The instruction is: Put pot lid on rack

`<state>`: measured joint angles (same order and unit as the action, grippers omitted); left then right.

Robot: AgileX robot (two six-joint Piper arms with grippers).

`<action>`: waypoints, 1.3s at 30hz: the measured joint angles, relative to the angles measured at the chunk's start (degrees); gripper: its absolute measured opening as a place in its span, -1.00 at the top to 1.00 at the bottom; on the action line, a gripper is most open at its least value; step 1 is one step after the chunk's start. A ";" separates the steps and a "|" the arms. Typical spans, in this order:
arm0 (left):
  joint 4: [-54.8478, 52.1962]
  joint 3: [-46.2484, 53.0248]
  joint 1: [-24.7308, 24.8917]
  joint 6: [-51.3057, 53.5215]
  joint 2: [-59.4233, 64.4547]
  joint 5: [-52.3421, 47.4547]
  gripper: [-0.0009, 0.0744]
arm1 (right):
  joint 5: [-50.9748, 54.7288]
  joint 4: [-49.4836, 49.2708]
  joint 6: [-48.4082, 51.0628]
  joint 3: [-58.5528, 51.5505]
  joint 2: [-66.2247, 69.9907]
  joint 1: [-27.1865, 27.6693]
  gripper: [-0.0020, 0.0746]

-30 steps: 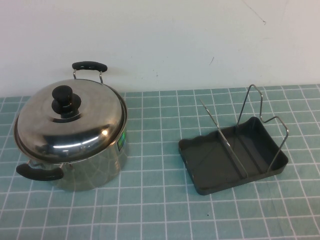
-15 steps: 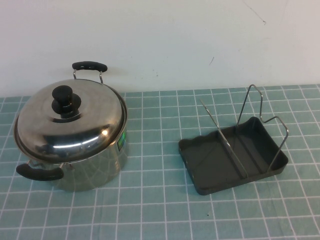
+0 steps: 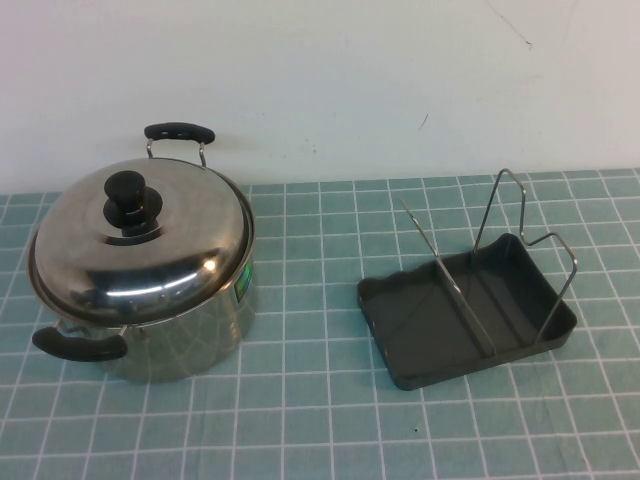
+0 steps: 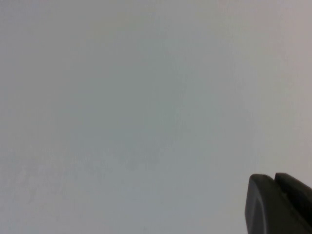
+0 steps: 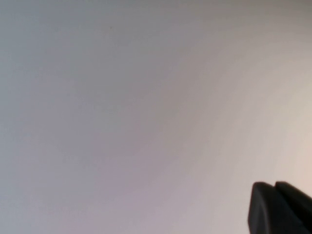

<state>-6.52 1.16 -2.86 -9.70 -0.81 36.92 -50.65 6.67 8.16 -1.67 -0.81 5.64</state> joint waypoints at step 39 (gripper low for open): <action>-21.22 -24.60 0.00 -18.52 57.10 11.34 0.31 | 59.43 -5.78 4.36 18.66 5.13 0.00 0.95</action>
<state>-27.75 -23.44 -2.86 -28.22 56.29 48.26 8.78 0.89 12.52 16.98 4.32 5.64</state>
